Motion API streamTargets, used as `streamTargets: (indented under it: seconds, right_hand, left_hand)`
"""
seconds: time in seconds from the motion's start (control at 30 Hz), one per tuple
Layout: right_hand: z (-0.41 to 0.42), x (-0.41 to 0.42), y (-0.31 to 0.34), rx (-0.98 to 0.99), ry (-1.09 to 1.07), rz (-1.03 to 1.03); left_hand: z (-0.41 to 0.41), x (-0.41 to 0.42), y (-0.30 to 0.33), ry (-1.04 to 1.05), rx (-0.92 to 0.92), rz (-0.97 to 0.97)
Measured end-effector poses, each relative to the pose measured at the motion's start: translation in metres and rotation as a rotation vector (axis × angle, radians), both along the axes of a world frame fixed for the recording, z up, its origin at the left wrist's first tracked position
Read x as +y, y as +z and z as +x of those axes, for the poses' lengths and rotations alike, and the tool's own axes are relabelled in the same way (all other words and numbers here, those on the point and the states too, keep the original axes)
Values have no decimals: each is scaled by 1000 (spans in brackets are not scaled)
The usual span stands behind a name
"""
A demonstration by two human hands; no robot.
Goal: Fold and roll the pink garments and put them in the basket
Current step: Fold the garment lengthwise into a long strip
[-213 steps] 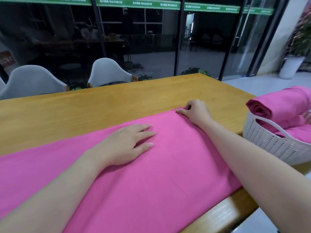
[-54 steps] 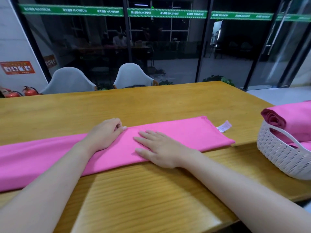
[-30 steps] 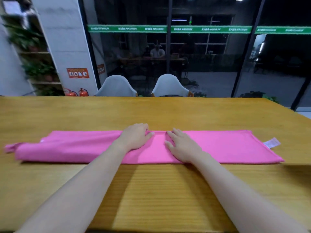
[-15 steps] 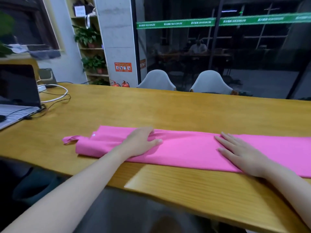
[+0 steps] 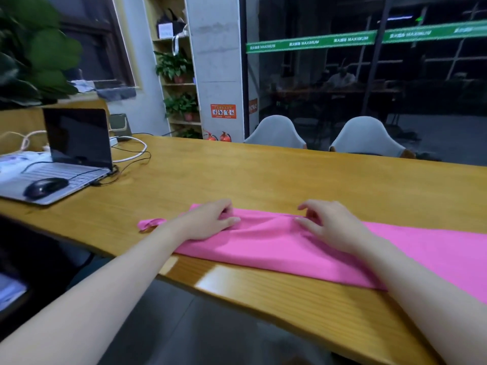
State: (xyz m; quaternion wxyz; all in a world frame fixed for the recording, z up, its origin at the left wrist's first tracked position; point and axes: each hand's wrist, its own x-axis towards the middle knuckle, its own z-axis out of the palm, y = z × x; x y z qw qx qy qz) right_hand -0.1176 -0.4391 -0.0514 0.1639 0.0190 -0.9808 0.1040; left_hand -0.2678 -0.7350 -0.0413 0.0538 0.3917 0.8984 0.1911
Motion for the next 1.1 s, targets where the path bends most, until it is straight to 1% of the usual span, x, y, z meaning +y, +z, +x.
streamTargets:
  seconds: [0.07,0.17,0.33,0.47,0.53,0.57,0.67,0.7,0.83,0.9,0.97,1.03,1.07,1.1]
  right_hand:
    - [-10,-7,-9,37,27,-46]
    - [-13,-2,-21,76,3,-104]
    - [-11,0,-23,103,-98,-64]
    - [-13,-1,-26,77,-138,-82]
    - [-13,-1,-25,72,-119,-59]
    - [-14,0,-21,43,-115,-37]
    - [-20,13,-7,-141,-151,19]
    - [-23,18,-7,-158,-148,26]
    - [-25,25,-22,-64,-141,-111]
    - [-27,27,-26,-58,-145,-124]
    - [-30,27,-26,-56,-142,-103]
    - [-33,28,-28,-41,-120,-64]
    - [-34,28,-29,-45,-103,-42]
    - [-35,29,-30,-50,-91,-28]
  left_hand:
    - [-6,-9,1,62,41,-71]
    - [-8,-16,4,85,83,-105]
    - [-26,-12,6,63,296,-99]
    - [-43,-8,-25,15,288,-60]
    - [-46,-9,-34,15,275,-27]
    - [-48,-8,-36,14,276,-22]
    - [-53,-8,-36,16,269,-16]
    - [-54,-8,-37,24,263,-2]
    - [-59,-9,-38,51,263,-21]
    - [-57,-10,-39,89,270,-12]
    - [-54,-11,-37,118,398,20]
    - [-36,-2,-29,57,555,77]
    - [-19,8,-23,-29,564,127]
    - [3,23,-18,-138,518,168]
